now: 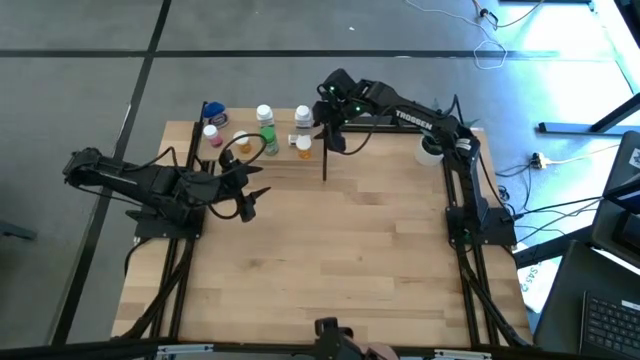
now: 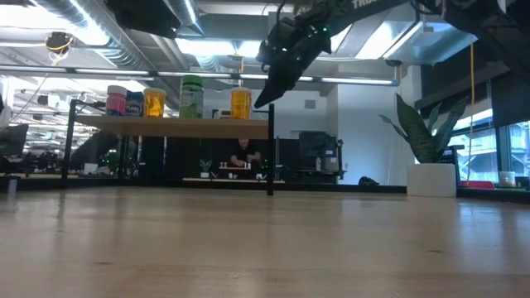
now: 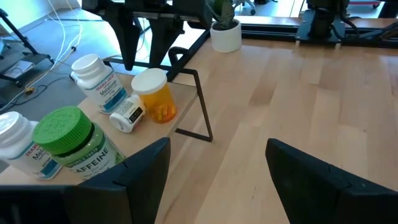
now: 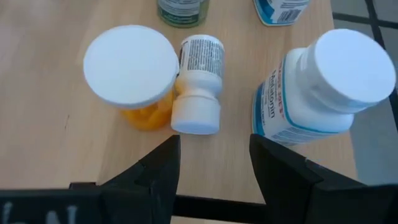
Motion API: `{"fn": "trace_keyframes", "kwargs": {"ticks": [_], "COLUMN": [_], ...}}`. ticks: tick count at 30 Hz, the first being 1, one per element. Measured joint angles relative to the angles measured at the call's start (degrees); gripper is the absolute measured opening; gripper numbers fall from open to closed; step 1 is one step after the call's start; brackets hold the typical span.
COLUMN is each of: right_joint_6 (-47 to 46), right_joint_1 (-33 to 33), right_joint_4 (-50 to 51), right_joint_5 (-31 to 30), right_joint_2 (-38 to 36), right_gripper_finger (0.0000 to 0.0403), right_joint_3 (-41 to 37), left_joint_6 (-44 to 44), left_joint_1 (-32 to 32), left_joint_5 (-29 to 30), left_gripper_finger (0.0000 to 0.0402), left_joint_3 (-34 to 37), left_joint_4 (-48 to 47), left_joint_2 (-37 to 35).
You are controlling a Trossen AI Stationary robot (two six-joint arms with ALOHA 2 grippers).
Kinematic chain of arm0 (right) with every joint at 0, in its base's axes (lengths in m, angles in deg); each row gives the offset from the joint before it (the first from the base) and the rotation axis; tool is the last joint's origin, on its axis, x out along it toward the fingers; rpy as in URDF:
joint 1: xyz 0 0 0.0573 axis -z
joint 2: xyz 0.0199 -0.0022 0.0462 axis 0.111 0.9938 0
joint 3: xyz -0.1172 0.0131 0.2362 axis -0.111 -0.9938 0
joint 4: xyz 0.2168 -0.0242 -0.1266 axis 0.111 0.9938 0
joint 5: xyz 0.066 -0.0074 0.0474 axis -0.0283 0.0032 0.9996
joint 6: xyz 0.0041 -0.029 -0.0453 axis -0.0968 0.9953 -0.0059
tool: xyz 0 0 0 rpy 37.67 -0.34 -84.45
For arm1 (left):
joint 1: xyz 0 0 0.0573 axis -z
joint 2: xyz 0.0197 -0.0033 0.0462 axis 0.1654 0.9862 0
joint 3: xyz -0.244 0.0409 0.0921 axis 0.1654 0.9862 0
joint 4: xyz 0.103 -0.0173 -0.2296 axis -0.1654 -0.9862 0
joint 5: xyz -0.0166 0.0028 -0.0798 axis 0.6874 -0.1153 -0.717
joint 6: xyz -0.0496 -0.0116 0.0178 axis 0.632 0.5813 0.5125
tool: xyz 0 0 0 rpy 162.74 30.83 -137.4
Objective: Pick and place medicine bottles onto shelf by color
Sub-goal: Remove the orange pill bottle from the shelf
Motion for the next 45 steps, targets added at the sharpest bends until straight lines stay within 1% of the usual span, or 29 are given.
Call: {"fn": "trace_keyframes", "kwargs": {"ticks": [7, 12, 15, 19, 23, 26, 29, 32, 34, 38, 45], "right_joint_6": [0.4, 0.4, 0.4, 0.5, 0.7, 1.8, 1.9, 1.9, 1.9, 1.9, 1.9], "right_joint_1": [0.0, -1.4, -3.0, -5.1, -6.8, -7.9, -8.7, -9.4, -9.8, -10.2, -10.3], "right_joint_4": [0.8, 2.5, 4.9, 7.3, 9.6, 12.0, 13.6, 15.5, 16.4, 19.3, 21.5], "right_joint_5": [-0.6, -1.6, -1.5, -1.5, -2.2, -3.8, -4.8, -5.1, -5.1, -5.5, -5.5], "right_joint_2": [-2.3, -5.1, -7.0, -9.2, -11.7, -13.4, -15.3, -16.3, -16.7, -17.3, -17.4], "right_gripper_finger": [0.0195, 0.0195, 0.0195, 0.0195, 0.0195, 0.0195, 0.0195, 0.0195, 0.0195, 0.0195, 0.0195], "right_joint_3": [0.0, 0.0, 0.0, 0.0, 0.0, 0.0, 0.1, 0.1, 0.1, 0.1, 0.1], "left_joint_6": [-0.3, -0.1, 0.1, 2.0, 2.1, 0.8, -4.0, -10.6, -13.4, -13.9, -14.2], "left_joint_1": [-0.2, -2.0, -3.2, -3.9, -3.7, -3.7, -3.7, -3.7, -4.0, -5.9, -10.7], "left_joint_5": [0.8, 0.5, 0.4, 0.8, 4.3, 6.8, 9.2, 9.3, 9.1, 9.1, 9.5], "left_gripper_finger": [0.0259, 0.0259, 0.0259, 0.0259, 0.0259, 0.0259, 0.0259, 0.0259, 0.0259, 0.0259, 0.0259], "left_joint_3": [0.0, 0.0, 0.0, 0.3, 3.8, 7.7, 11.8, 15.5, 17.5, 19.4, 19.6], "left_joint_4": [0.0, -0.2, -0.2, 1.0, 11.0, 21.0, 33.4, 47.0, 54.6, 65.7, 80.8], "left_joint_2": [0.0, 0.2, 1.5, 5.2, 9.4, 12.5, 15.9, 19.7, 22.4, 27.5, 37.0]}}
